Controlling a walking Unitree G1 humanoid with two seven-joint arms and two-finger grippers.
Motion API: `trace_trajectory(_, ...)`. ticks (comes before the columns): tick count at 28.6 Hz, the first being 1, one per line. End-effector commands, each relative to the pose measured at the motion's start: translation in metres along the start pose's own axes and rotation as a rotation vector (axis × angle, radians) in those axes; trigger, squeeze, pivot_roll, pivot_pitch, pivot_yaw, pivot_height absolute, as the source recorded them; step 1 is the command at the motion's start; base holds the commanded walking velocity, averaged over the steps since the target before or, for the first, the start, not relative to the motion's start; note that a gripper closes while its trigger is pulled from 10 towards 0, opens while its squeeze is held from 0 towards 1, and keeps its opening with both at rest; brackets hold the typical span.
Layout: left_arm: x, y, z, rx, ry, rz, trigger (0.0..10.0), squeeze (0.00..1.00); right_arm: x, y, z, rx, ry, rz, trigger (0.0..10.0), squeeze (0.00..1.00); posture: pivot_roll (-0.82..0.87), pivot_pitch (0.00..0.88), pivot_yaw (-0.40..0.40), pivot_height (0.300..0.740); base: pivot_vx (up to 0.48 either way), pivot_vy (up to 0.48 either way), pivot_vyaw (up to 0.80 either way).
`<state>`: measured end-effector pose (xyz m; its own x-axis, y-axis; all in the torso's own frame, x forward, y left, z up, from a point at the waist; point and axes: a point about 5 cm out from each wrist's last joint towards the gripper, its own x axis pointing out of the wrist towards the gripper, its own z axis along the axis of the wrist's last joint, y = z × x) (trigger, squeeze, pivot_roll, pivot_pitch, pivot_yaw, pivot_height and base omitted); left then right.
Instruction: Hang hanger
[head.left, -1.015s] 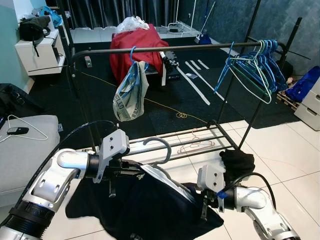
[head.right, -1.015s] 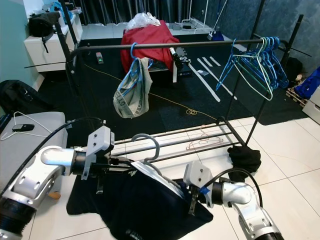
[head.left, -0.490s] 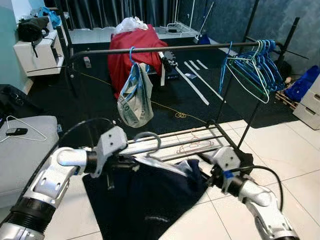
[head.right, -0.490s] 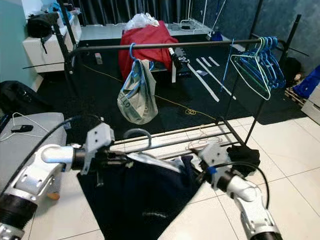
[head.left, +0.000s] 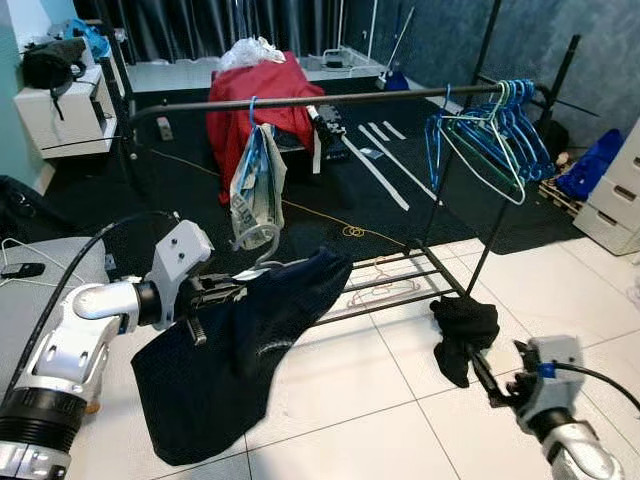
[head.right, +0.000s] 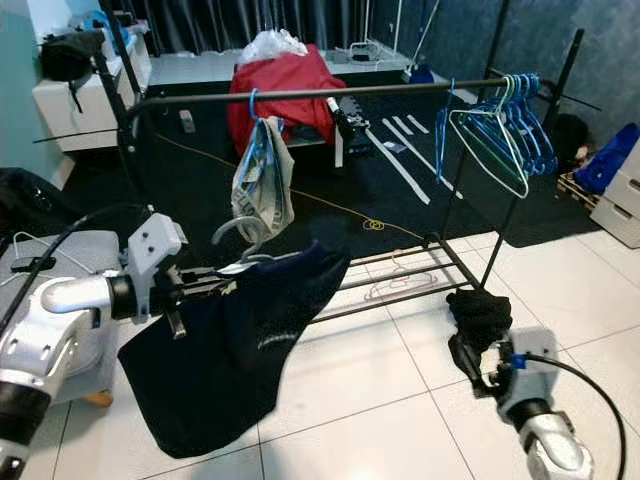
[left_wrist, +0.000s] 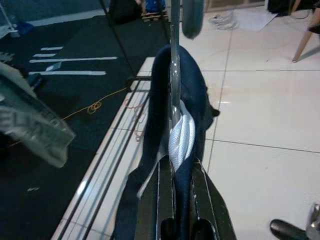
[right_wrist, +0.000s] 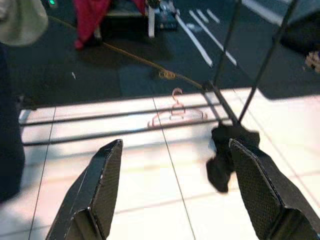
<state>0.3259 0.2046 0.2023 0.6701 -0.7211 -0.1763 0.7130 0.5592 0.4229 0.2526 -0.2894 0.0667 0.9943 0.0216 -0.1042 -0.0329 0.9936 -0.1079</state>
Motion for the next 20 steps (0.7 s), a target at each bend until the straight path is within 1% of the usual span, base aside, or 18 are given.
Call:
trace_trajectory(1,-0.002,0.006,0.007,0.033,-0.020,0.015,0.0,0.00,-0.002,-0.001,-0.005,0.015,0.024,-0.010,10.0,0.00,-0.11,0.085,-0.021,0.740,0.000,0.000,0.00)
trace_trajectory(2,-0.003,0.005,0.009,0.041,-0.039,0.013,0.0,0.00,-0.002,0.007,-0.005,0.003,0.024,0.041,10.0,0.00,-0.11,0.085,-0.021,0.740,0.000,0.000,0.00)
trace_trajectory(4,-0.003,0.005,0.009,0.041,-0.039,0.013,0.0,0.00,-0.002,0.007,-0.005,0.003,0.024,0.041,10.0,0.00,-0.11,0.085,-0.021,0.740,0.000,0.000,0.00)
trace_trajectory(5,-0.001,0.001,0.013,0.032,-0.091,-0.018,0.0,0.00,0.003,0.016,0.001,-0.004,-0.011,0.078,10.0,0.00,-0.11,0.084,-0.022,0.740,0.000,0.000,0.00)
trace_trajectory(7,-0.001,0.001,0.013,0.032,-0.091,-0.018,0.0,0.00,0.003,0.016,0.001,-0.004,-0.011,0.078,10.0,0.00,-0.11,0.084,-0.022,0.740,0.000,0.000,0.00)
trace_trajectory(8,0.001,-0.004,0.014,0.041,-0.095,-0.053,0.0,0.00,0.009,0.024,0.013,-0.014,-0.074,0.114,10.0,0.00,-0.11,0.082,-0.022,0.740,0.000,0.000,0.00)
trace_trajectory(10,0.001,-0.004,0.014,0.041,-0.095,-0.053,0.0,0.00,0.009,0.024,0.013,-0.014,-0.074,0.114,10.0,0.00,-0.11,0.082,-0.022,0.740,0.000,0.000,0.00)
trace_trajectory(11,0.003,-0.010,0.014,0.013,-0.116,-0.096,0.0,0.00,0.016,0.030,0.025,-0.009,-0.133,0.135,10.0,0.00,-0.11,0.081,-0.020,0.740,0.000,0.000,0.00)
trace_trajectory(12,0.006,-0.018,0.023,-0.121,-0.223,-0.141,0.0,0.00,0.022,0.038,0.039,0.006,-0.194,0.171,10.0,0.00,-0.11,0.077,-0.020,0.740,0.000,0.000,0.00)
trace_trajectory(13,0.006,-0.018,0.023,-0.121,-0.223,-0.141,0.0,0.00,0.022,0.038,0.039,0.006,-0.194,0.171,10.0,0.00,-0.11,0.077,-0.020,0.740,0.000,0.000,0.00)
trace_trajectory(15,0.009,-0.034,0.008,-0.064,-0.096,-0.251,0.0,0.00,0.029,0.054,0.058,0.001,-0.270,0.248,10.0,0.00,-0.11,0.076,-0.021,0.740,0.000,0.000,0.00)
trace_trajectory(16,0.009,-0.034,0.008,-0.064,-0.096,-0.251,0.0,0.00,0.029,0.054,0.058,0.001,-0.270,0.248,10.0,0.00,-0.11,0.076,-0.021,0.740,0.000,0.000,0.00)
trace_trajectory(17,0.012,-0.037,0.016,-0.166,-0.201,-0.244,0.0,0.00,0.031,0.061,0.063,-0.010,-0.291,0.282,10.0,0.00,-0.11,0.077,-0.020,0.740,0.000,0.000,0.00)
trace_trajectory(18,0.014,-0.039,0.024,-0.245,-0.294,-0.240,0.0,0.00,0.032,0.066,0.067,-0.027,-0.303,0.304,10.0,0.00,-0.11,0.077,-0.021,0.740,0.000,0.000,0.00)
trace_trajectory(19,0.014,-0.039,0.024,-0.245,-0.294,-0.240,0.0,0.00,0.032,0.066,0.067,-0.027,-0.303,0.304,10.0,0.00,-0.11,0.077,-0.021,0.740,0.000,0.000,0.00)
trace_trajectory(20,0.015,-0.041,0.031,-0.288,-0.350,-0.249,0.0,0.00,0.032,0.069,0.069,-0.040,-0.311,0.318,10.0,0.00,-0.11,0.077,-0.021,0.740,0.000,0.000,0.00)
